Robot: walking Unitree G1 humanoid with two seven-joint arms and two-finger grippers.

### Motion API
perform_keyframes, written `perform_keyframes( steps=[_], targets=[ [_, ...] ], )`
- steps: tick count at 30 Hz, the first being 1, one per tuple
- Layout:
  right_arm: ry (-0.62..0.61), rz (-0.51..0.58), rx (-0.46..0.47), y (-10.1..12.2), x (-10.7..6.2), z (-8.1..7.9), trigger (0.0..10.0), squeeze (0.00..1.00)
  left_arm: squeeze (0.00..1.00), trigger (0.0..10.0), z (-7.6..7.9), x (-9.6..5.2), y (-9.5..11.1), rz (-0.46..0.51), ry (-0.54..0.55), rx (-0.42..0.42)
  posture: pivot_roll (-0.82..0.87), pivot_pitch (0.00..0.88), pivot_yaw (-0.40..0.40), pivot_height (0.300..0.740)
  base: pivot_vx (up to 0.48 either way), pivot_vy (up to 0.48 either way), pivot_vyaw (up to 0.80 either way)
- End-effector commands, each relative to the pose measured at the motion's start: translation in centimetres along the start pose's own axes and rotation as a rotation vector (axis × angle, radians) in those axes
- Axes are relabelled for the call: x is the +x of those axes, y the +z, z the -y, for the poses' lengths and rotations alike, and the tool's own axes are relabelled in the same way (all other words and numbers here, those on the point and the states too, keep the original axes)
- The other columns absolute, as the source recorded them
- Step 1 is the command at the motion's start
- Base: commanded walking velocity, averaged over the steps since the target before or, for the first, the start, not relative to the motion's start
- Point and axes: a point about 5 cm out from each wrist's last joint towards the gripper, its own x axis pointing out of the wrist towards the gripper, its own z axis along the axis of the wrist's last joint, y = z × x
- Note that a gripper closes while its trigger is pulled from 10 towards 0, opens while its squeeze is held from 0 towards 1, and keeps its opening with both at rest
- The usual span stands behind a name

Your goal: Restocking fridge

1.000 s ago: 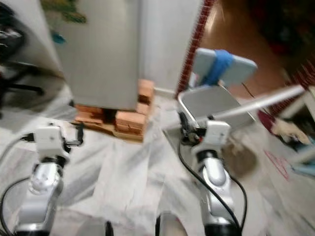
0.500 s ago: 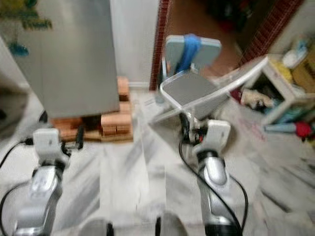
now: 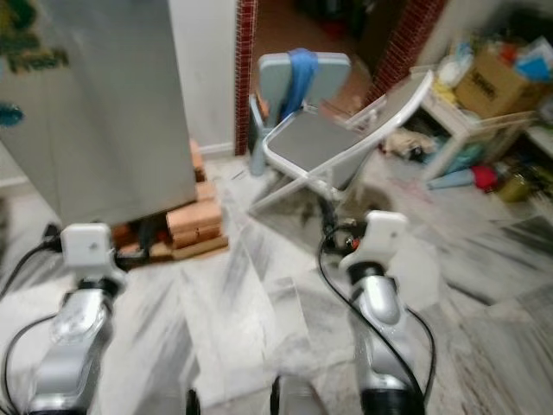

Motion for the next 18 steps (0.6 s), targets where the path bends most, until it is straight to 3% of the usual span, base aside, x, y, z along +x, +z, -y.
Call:
perform_keyframes(
  steps=[1, 3, 10, 16, 18],
  targets=[
    [-0.009, 0.021, -0.012, 0.48, 0.11, 0.71, 10.0, 0.00, 0.00, 10.0, 0.61, -0.02, -0.09, -0.002, -0.016, -0.010, 0.04, 0.094, -0.055, 0.740, 0.000, 0.480, 0.00],
    [-0.007, 0.024, -0.012, 0.54, 0.12, 0.71, 10.0, 0.00, 0.00, 10.0, 0.59, -0.02, 0.01, 0.008, -0.025, 0.018, 0.04, 0.093, -0.055, 0.740, 0.000, 0.480, 0.00],
    [-0.032, 0.027, -0.079, 0.59, 0.24, 1.02, 10.0, 0.00, 0.00, 10.0, 0.96, -0.29, -0.15, 0.002, -0.039, 0.003, 0.05, 0.096, -0.055, 0.740, 0.000, 0.480, 0.00],
    [-0.033, 0.040, -0.223, 0.43, 0.23, 1.22, 10.0, 0.00, 0.00, 10.0, 0.78, -0.21, 0.00, 0.005, -0.020, 0.009, 0.05, 0.102, -0.055, 0.740, 0.000, 0.480, 0.00],
    [-0.037, 0.037, -0.203, 0.23, 0.06, 1.51, 10.0, 0.00, 0.00, 10.0, 1.45, -0.79, -0.29, -0.006, -0.044, 0.013, 0.05, 0.104, -0.052, 0.740, 0.000, 0.480, 0.00]
  ],
)
